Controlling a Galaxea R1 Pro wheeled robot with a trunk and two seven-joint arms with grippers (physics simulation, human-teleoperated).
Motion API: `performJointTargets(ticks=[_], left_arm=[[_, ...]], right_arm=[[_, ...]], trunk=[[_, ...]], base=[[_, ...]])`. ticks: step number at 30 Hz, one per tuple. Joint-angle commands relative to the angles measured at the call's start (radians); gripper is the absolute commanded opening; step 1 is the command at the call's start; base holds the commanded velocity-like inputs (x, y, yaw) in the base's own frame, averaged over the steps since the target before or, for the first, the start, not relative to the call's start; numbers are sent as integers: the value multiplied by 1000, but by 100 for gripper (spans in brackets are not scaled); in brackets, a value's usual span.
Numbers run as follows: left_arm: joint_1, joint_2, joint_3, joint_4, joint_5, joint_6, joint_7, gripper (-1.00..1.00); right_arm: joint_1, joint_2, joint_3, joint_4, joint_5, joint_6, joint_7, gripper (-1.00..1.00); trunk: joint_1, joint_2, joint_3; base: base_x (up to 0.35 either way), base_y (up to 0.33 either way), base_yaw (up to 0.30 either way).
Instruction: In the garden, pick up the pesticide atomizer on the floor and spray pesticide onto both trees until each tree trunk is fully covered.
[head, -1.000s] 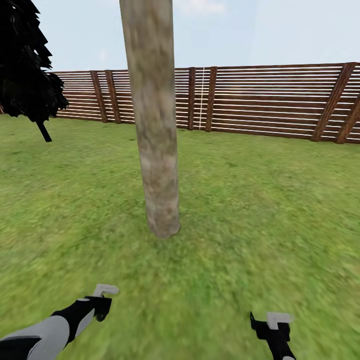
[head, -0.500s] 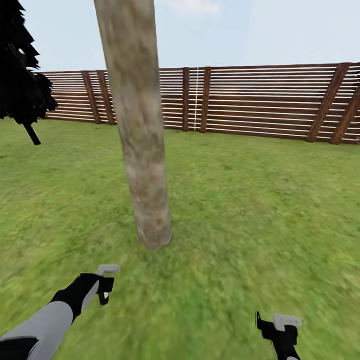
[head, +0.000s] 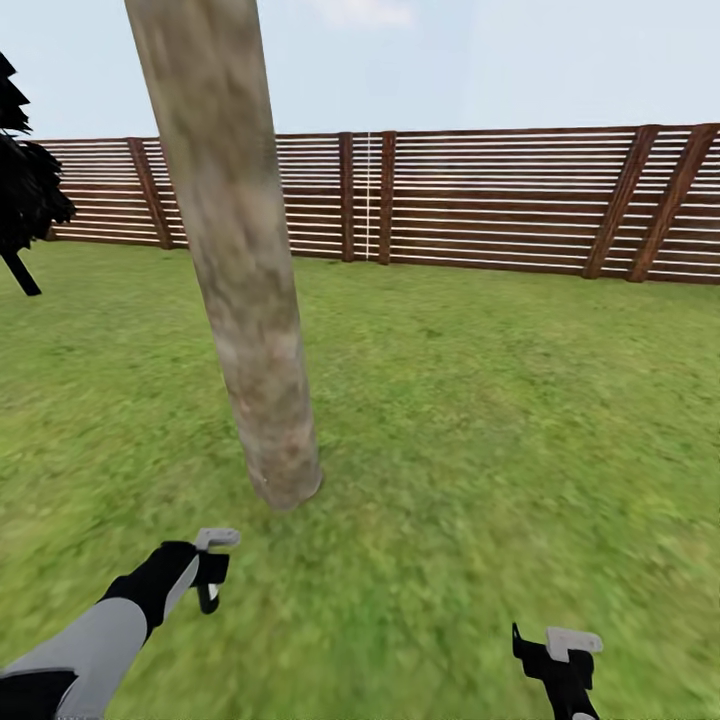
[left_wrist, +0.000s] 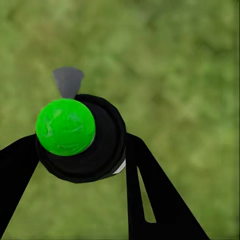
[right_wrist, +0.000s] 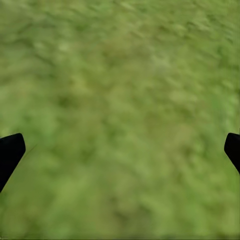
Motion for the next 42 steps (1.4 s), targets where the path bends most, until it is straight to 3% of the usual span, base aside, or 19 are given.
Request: performJointTargets(ticks=[1,5,8,14,15,19,20,23,25,27,29,31,33,38,39,40,42], left_arm=[[-2,0,2,-2,-3,7,-9,-100],[-6,-9,3,-2,5,8,-21,-100],[-6,-53,1,-3,7,9,-21,-100],[2,-35,2,-75,7,49,-23,-100],[-1,-42,1,-78,8,55,-22,-100],[-32,-107,-1,-129,8,92,-22,-100],[-38,-109,0,-148,8,114,-22,-100],[-45,-80,4,-200,5,149,-22,-100],[-44,-2,6,-214,18,157,-23,-100],[-38,23,4,-217,47,158,-24,-100],[-41,10,0,-219,57,161,-24,-100],[-48,-38,-3,-220,56,163,-23,-100],[-49,-50,-3,-241,59,165,-22,-100],[-71,7,-1,-320,59,270,-24,-100],[-73,-1,-3,-322,56,276,-24,-100],[-75,-43,-6,-323,53,278,-23,-100],[-81,-94,-7,-325,51,280,-22,-100]], right_arm=[[-1,0,7,1,-10,-3,0,100],[-1,0,7,1,-10,-4,0,100],[-1,-1,7,1,-10,-4,0,100],[-1,-1,7,1,-10,-4,0,100],[-1,-1,7,1,-9,-4,0,100],[-1,-1,7,1,-8,-4,-1,100],[-1,-1,7,1,-8,-4,-1,100],[-1,-1,7,1,-9,-4,-1,100],[-1,0,7,1,-9,-3,-1,100],[-1,0,7,1,-9,-4,-1,100],[-1,0,7,1,-9,-3,-1,100],[-1,0,7,1,-8,-3,-1,100],[-1,0,7,2,-8,-3,0,100],[-1,-1,7,1,-8,-3,0,100],[-1,-1,7,1,-8,-3,0,100],[-1,-1,7,2,-8,-3,0,100],[-1,-1,7,2,-8,-3,0,100]], trunk=[[0,0,-2],[0,0,-8],[0,0,-11],[0,0,-11],[0,0,-11],[0,0,-11],[0,0,-11],[0,0,-14],[0,0,-16],[0,0,-19],[0,0,-20],[0,0,-20],[0,0,-20],[0,0,-20],[0,0,-20],[0,0,-20],[0,0,-20]], base=[[0,0,0],[0,0,0],[0,0,0],[-188,50,0],[-29,6,0],[-8,2,0],[0,0,0],[0,0,0],[0,0,-46],[0,0,-56],[-18,3,-16],[-220,69,-3],[-120,39,-1],[-5,2,0],[0,0,0],[0,0,0],[0,0,0]])
